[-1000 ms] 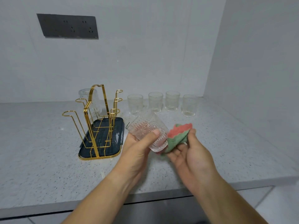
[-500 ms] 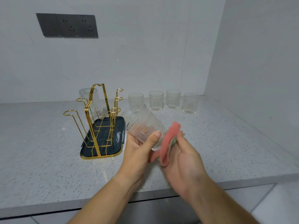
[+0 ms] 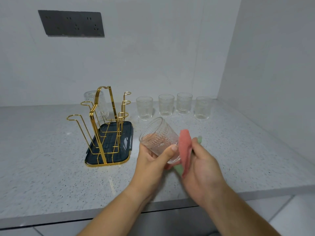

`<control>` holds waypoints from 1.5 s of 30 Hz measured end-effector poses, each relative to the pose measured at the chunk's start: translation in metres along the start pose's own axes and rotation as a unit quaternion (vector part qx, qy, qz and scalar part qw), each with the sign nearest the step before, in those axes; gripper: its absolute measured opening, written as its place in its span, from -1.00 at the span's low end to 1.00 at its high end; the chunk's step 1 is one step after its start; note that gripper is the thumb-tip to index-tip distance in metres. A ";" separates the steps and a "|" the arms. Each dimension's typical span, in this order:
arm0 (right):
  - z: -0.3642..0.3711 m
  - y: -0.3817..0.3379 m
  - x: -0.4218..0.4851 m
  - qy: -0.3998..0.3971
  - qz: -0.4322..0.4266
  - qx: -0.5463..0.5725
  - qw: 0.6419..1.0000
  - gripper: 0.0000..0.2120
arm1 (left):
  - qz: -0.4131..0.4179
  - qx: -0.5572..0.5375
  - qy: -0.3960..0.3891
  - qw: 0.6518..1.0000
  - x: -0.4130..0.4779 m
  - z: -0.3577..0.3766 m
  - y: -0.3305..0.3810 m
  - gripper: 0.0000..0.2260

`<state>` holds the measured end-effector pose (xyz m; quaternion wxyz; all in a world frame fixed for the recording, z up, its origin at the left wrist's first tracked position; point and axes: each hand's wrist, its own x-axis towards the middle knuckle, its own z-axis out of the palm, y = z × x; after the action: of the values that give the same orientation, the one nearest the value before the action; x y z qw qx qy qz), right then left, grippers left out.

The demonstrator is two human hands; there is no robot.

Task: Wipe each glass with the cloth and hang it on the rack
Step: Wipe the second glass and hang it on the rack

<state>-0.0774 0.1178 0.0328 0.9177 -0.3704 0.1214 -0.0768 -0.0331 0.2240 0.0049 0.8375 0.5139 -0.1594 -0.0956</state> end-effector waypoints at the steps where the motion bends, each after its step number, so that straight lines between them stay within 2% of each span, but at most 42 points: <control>1: 0.000 -0.008 0.003 0.024 -0.010 -0.008 1.000 -0.47 | 0.002 0.006 -0.008 1.000 -0.002 0.001 -0.004 -0.37; 4: 0.002 -0.016 0.006 0.065 -0.025 -0.012 0.997 -0.49 | 0.010 0.037 -0.024 0.999 -0.005 0.006 -0.012 -0.34; 7: -0.003 -0.009 0.004 0.060 -0.010 -0.013 0.998 -0.52 | 0.002 0.042 -0.022 0.999 -0.001 0.007 -0.017 -0.37; 10: -0.013 -0.012 0.002 0.063 -0.005 -0.087 0.994 -0.59 | -0.003 0.057 0.004 0.998 0.007 0.005 -0.020 -0.35; 15: -0.041 -0.042 0.010 0.118 -0.055 -0.271 0.954 -0.69 | -0.033 0.088 0.002 0.996 0.011 0.002 -0.018 -0.36; 19: -0.062 -0.079 0.023 0.153 -0.127 -0.354 0.914 -0.73 | -0.024 0.145 0.000 0.989 0.013 0.002 -0.012 -0.46; 20: -0.068 -0.086 0.028 0.159 -0.158 -0.403 0.888 -0.74 | -0.025 0.157 0.000 0.987 0.015 0.002 -0.011 -0.47; 21: -0.076 -0.091 0.032 0.160 -0.195 -0.477 0.842 -0.76 | -0.027 0.165 0.001 0.986 0.016 0.003 -0.012 -0.47; 23: -0.095 -0.094 0.039 0.131 -0.266 -0.642 0.707 -0.78 | -0.030 0.174 0.001 0.984 0.020 0.004 -0.013 -0.48; 25: -0.115 -0.090 0.047 0.060 -0.256 -0.773 0.577 -0.80 | -0.033 0.176 -0.001 0.984 0.021 0.004 -0.015 -0.48; 26: -0.120 -0.086 0.046 0.024 -0.222 -0.811 0.540 -0.83 | -0.035 0.176 -0.002 0.984 0.022 0.004 -0.015 -0.49; 27: -0.125 -0.083 0.044 0.002 -0.179 -0.838 0.516 -0.75 | -0.037 0.174 -0.003 0.984 0.022 0.004 -0.015 -0.49; 29: -0.128 -0.080 0.041 -0.006 -0.150 -0.850 0.505 -0.49 | -0.040 0.170 -0.003 0.985 0.023 0.002 -0.016 -0.47; 31: -0.121 -0.078 0.036 0.007 -0.173 -0.829 0.531 -0.47 | -0.049 0.159 -0.002 0.986 0.024 0.001 -0.016 -0.41; 33: -0.110 -0.074 0.033 0.037 -0.215 -0.773 0.596 -0.58 | -0.055 0.155 -0.006 0.986 0.026 -0.001 -0.014 -0.35; 36: -0.082 -0.066 0.026 0.083 -0.209 -0.615 0.756 -0.72 | -0.054 0.150 -0.018 0.987 0.029 0.000 -0.005 -0.36; 38: -0.062 -0.057 0.022 0.054 -0.130 -0.476 0.868 -0.74 | -0.040 0.150 -0.028 0.987 0.030 0.003 0.005 -0.43; 40: -0.046 -0.047 0.018 -0.017 -0.009 -0.329 0.944 -0.64 | -0.025 0.144 -0.045 0.988 0.029 0.009 0.017 -0.46; 42: -0.032 -0.038 0.016 -0.097 0.085 -0.180 0.975 -0.49 | -0.003 0.135 -0.058 0.989 0.028 0.015 0.029 -0.49; 45: -0.014 -0.034 0.015 -0.169 0.102 -0.035 0.980 -0.42 | 0.021 0.137 -0.056 0.989 0.028 0.022 0.046 -0.48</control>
<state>-0.0690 0.0810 0.0449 0.9146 -0.3952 0.0040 0.0857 -0.0148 0.2174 0.0597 0.7506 0.6143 -0.2285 -0.0838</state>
